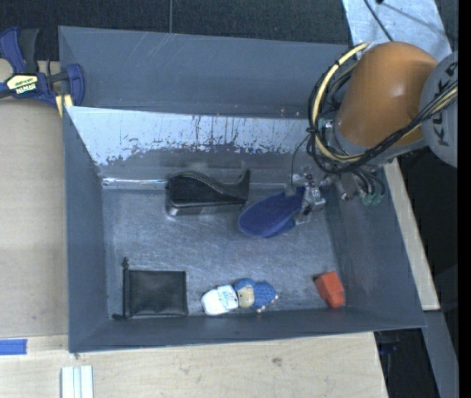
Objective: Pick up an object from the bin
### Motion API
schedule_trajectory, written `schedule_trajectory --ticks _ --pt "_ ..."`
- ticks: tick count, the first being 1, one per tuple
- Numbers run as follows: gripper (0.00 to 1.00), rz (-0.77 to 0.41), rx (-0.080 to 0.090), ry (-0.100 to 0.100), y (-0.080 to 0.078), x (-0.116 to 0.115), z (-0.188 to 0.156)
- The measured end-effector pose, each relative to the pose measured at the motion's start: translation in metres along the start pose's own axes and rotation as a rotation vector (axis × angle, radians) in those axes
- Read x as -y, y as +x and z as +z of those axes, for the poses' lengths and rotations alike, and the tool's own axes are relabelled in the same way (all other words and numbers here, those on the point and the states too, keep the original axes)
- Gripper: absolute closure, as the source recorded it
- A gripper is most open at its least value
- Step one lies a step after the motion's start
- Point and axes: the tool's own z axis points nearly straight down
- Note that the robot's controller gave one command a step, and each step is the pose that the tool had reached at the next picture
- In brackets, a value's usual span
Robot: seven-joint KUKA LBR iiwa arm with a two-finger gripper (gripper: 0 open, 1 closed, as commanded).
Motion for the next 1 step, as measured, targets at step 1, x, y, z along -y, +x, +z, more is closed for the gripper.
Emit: schedule_trajectory --ticks 1 --pt "1.00 -0.009 0.000 0.000 0.0174 -0.0076 -0.0718"
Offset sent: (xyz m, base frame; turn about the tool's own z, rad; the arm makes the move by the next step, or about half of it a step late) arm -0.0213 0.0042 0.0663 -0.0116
